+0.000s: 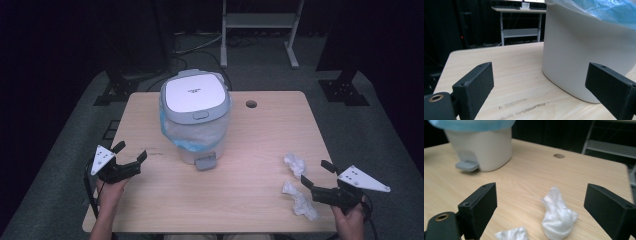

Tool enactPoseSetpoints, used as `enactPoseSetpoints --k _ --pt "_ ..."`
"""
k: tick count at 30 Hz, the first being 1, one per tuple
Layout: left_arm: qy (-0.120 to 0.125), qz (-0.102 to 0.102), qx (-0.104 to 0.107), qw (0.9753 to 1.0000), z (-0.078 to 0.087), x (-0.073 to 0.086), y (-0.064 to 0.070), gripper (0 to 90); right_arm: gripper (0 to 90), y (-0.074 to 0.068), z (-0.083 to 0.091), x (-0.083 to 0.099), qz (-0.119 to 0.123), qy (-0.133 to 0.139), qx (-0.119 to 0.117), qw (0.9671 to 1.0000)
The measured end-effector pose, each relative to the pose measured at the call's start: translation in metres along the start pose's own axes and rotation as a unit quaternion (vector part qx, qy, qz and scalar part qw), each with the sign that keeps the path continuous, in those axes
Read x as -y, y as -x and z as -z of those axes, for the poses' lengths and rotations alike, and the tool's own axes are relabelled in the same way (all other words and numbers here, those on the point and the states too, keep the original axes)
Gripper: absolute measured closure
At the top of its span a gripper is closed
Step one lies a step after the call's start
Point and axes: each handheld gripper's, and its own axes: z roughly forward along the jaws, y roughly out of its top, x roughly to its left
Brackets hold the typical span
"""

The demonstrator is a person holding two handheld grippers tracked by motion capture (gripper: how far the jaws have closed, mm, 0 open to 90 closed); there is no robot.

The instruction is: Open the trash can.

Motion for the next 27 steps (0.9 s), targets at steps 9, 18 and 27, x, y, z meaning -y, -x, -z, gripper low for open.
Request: enactPoseSetpoints --k 9,18,27 --pt "0.017 -0.013 -0.019 0.9996 -0.033 -0.018 -0.003 11.4 12.7 -0.002 -0.017 -0.003 -0.013 -0.024 -0.019 0.9994" --pt "0.001 0.001 -0.057 0.9984 -0.085 -0.032 -0.020 15.5 12.8 -0.003 -0.021 -0.004 -0.011 -0.034 -0.024 0.9991" --pt "-0.031 0.020 -0.071 0.9968 -0.130 -0.039 -0.038 20.2 12.8 -0.007 -0.023 -0.005 0.000 -0.037 -0.031 0.9988"
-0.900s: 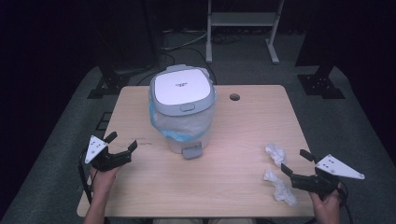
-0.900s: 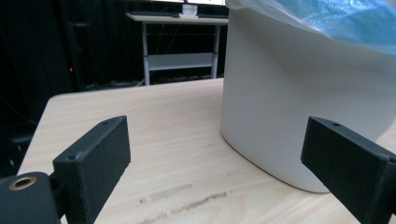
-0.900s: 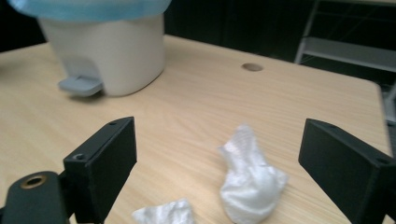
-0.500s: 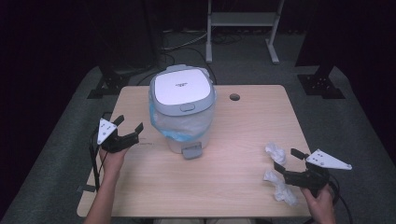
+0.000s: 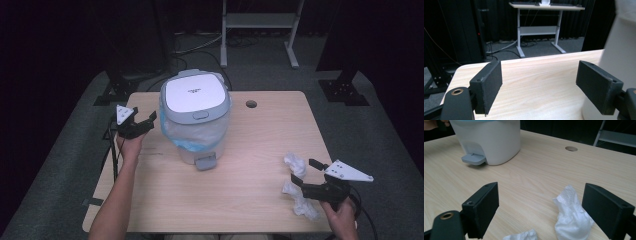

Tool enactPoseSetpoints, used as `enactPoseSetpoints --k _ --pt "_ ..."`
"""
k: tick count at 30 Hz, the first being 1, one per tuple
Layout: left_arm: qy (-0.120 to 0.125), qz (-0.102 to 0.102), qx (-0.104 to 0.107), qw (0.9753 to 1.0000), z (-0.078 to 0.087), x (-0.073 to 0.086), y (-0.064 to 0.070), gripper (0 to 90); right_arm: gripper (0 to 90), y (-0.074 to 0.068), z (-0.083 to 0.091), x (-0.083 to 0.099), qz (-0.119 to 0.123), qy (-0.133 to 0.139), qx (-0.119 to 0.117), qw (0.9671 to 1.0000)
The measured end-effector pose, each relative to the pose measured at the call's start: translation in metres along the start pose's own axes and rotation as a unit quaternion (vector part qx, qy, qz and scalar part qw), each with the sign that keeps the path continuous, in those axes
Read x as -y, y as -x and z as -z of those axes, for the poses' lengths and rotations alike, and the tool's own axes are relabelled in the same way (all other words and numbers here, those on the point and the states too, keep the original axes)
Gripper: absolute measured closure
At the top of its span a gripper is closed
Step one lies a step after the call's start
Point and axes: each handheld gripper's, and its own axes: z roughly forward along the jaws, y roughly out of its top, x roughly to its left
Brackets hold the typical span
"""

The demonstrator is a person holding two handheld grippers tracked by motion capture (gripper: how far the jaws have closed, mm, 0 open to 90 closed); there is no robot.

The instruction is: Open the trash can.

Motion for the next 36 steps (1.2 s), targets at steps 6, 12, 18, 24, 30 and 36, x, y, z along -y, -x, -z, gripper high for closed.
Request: enactPoseSetpoints --k 6,12,18,24,30,36 --pt "-0.009 0.006 0.008 0.9999 -0.022 -0.004 -0.001 20.4 12.8 -0.003 -0.003 0.000 0.012 -0.004 -0.006 0.9999" --pt "0.007 -0.015 0.050 0.9986 -0.036 -0.010 0.011 20.3 12.8 -0.003 -0.003 0.001 0.015 -0.004 -0.007 0.9999" --pt "0.005 -0.044 0.070 0.9966 -0.046 -0.017 0.028 25.1 12.8 -0.003 -0.002 0.001 0.015 -0.005 -0.006 0.9999" --pt "0.003 -0.043 0.077 0.9961 -0.047 -0.017 0.033 26.8 12.8 -0.003 -0.001 0.001 0.016 -0.004 -0.008 0.9998" --pt "0.004 -0.057 0.091 0.9942 -0.052 -0.019 0.047 28.5 12.8 -0.004 -0.002 0.001 0.019 -0.007 -0.012 0.9997" --pt "0.007 -0.052 0.110 0.9925 -0.056 -0.018 0.062 28.5 12.8 -0.003 -0.002 0.001 0.016 -0.005 -0.015 0.9997"
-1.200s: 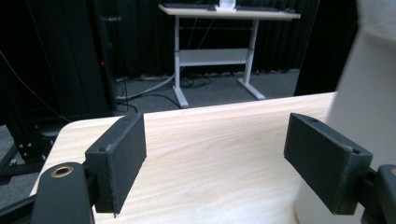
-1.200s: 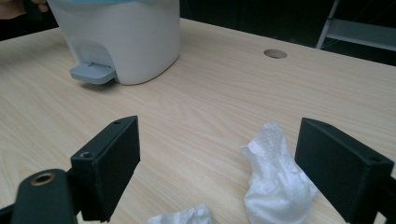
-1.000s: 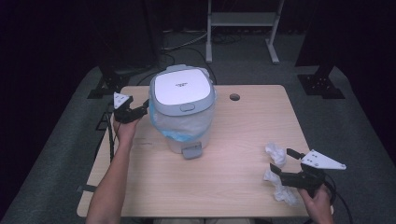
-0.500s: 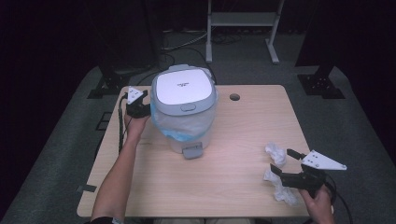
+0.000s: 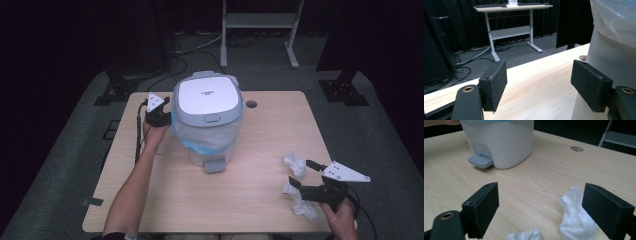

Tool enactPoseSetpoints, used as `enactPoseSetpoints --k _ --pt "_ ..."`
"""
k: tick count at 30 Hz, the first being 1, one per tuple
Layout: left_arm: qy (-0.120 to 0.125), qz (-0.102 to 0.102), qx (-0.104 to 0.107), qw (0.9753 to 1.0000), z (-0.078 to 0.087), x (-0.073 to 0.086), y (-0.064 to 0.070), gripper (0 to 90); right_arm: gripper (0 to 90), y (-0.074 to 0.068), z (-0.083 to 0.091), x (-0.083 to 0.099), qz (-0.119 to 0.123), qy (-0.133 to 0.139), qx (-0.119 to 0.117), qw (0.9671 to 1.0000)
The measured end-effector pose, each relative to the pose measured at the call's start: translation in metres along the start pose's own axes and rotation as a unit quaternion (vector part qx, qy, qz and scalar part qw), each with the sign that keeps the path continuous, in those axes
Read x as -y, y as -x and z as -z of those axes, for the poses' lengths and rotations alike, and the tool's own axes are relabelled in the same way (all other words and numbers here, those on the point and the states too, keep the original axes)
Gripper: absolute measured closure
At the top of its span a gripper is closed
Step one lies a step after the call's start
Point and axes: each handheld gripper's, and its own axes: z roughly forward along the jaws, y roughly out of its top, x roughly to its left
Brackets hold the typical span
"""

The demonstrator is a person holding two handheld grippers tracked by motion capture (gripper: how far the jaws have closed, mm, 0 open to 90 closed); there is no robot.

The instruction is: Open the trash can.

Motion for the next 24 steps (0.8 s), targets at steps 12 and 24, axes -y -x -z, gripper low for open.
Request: enactPoseSetpoints --k 12,24 --pt "-0.012 -0.021 0.021 0.9995 0.001 -0.005 0.015 25.9 12.8 0.000 -0.002 0.000 -0.005 -0.003 -0.005 1.0000" --pt "-0.036 -0.043 0.042 0.9976 0.057 0.008 0.028 18.0 12.8 0.010 -0.005 0.001 -0.024 -0.005 0.007 0.9997"
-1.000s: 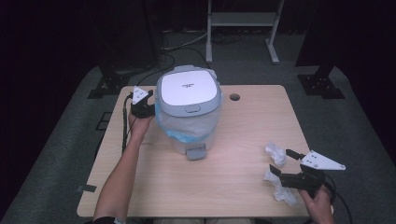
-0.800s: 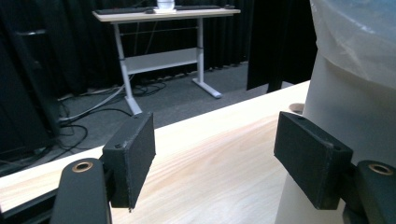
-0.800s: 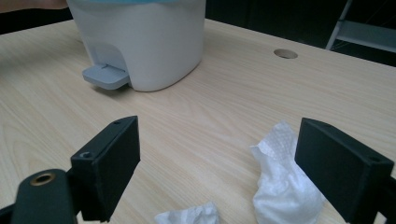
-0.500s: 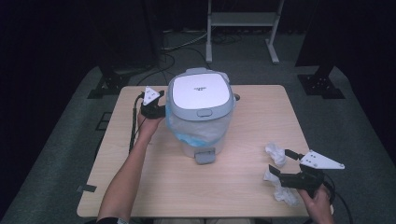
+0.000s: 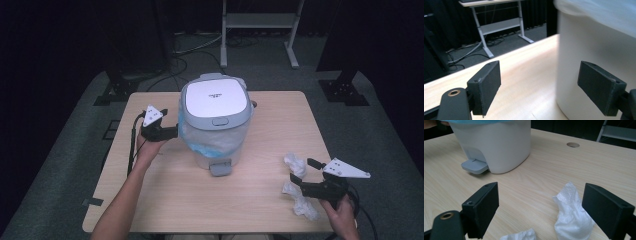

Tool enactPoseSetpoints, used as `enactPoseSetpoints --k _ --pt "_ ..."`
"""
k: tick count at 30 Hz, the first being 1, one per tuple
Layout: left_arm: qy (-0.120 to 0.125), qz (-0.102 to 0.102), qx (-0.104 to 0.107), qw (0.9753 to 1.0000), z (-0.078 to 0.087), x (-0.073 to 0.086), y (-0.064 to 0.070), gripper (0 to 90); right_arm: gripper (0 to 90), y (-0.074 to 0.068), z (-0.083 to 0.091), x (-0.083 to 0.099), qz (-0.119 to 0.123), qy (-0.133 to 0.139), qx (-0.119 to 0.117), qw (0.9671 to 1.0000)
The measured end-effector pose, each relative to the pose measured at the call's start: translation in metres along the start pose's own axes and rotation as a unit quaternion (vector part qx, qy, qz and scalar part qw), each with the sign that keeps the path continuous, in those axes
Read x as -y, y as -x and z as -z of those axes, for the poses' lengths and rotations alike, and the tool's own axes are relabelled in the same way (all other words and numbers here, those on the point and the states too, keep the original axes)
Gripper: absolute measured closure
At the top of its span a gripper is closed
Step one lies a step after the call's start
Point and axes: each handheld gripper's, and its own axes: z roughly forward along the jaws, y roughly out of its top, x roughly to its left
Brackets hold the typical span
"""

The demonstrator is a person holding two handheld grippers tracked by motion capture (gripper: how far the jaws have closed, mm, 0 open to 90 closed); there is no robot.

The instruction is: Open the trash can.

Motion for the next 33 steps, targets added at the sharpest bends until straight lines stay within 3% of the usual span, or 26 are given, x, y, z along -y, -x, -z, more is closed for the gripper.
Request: enactPoseSetpoints --k 3,8,13,17,23,33 --pt "0.001 -0.010 0.013 0.9999 0.015 0.004 0.012 17.9 12.8 0.001 -0.001 0.000 -0.004 -0.003 0.002 1.0000" --pt "0.002 -0.009 0.048 0.9988 0.034 0.013 0.033 16.8 12.8 0.002 -0.001 0.000 -0.013 -0.006 0.011 0.9998" --pt "-0.002 -0.006 0.084 0.9965 0.045 0.019 0.051 12.7 12.8 0.002 0.000 0.000 -0.011 -0.006 0.014 0.9998" --pt "0.000 -0.005 0.099 0.9951 0.052 0.021 0.062 12.7 12.8 0.001 0.000 0.000 -0.011 -0.009 0.016 0.9998" --pt "-0.004 -0.021 0.110 0.9937 0.055 0.024 0.077 12.8 12.8 0.000 -0.002 0.000 -0.004 -0.011 0.015 0.9998" --pt "-0.020 -0.028 0.146 0.9887 0.051 0.030 0.097 13.6 12.8 -0.003 -0.002 0.000 0.003 -0.011 0.013 0.9999"
